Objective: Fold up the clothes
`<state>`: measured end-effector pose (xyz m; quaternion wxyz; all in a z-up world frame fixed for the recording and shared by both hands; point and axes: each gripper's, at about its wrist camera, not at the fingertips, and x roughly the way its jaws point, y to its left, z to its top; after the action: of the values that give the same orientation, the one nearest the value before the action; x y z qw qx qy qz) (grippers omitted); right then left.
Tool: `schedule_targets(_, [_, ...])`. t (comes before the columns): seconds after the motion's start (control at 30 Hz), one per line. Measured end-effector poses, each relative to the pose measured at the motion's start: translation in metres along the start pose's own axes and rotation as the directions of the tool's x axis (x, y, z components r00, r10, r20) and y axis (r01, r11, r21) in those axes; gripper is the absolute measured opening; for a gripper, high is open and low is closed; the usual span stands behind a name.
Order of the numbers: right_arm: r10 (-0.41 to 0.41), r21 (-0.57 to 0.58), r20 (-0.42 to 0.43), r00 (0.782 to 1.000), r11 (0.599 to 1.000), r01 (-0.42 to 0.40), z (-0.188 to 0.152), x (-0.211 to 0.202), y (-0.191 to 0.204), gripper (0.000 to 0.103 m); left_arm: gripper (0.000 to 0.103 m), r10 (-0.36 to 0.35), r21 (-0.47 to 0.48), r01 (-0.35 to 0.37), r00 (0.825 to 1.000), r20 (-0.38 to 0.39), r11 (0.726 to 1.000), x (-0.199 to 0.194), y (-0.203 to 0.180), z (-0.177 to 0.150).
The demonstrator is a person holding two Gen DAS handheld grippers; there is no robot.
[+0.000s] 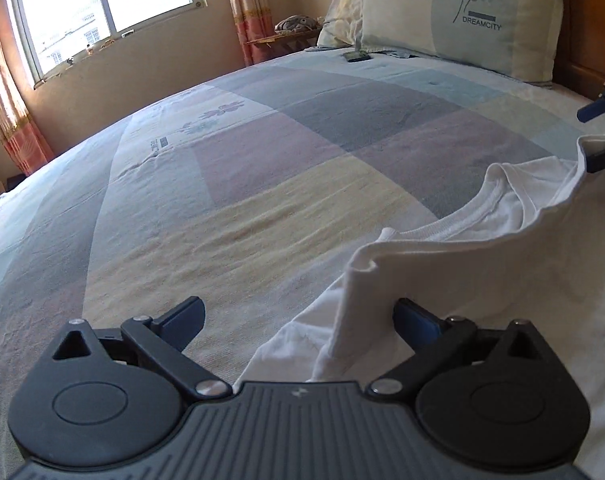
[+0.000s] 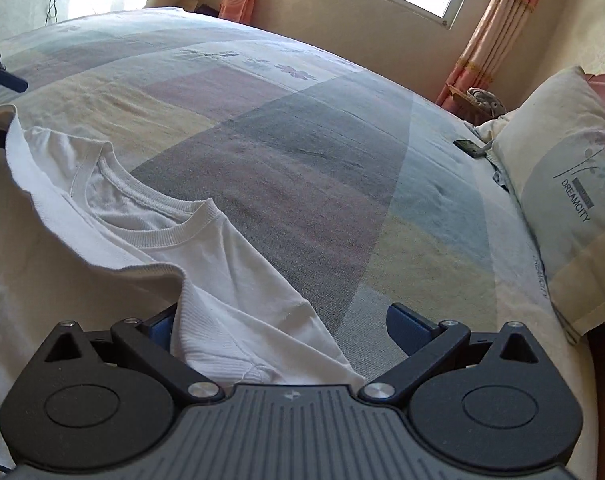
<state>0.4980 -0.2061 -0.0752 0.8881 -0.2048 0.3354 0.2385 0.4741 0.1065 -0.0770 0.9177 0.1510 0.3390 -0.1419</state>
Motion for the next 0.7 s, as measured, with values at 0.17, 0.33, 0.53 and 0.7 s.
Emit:
schedule_targets(0.17, [0.068,0.160,0.061,0.996,0.984,-0.077,0.002,-0.004,-0.022,0.103,0.100,-0.039,-0.120,0.045,0.998,0.056,0.992,-0.010,0.012,0.000])
schedule_targets(0.33, [0.142,0.212,0.160,0.977,0.962,-0.175,-0.007,-0.036,-0.018,0.103,0.100,-0.229,-0.154,0.252,0.962,0.149,0.955,-0.043,-0.001,-0.014])
schedule_targets(0.53, [0.302,0.187,0.182,0.936,0.924,-0.334,-0.029,-0.052,0.023,0.103,0.100,-0.370,-0.174,0.381,0.924,0.092,0.908,-0.045,-0.030,-0.059])
schedule_targets(0.7, [0.257,0.133,0.115,0.960,0.953,-0.271,-0.067,-0.068,0.059,0.103,0.100,-0.310,-0.231,0.322,0.947,0.090,0.918,-0.069,-0.036,-0.108])
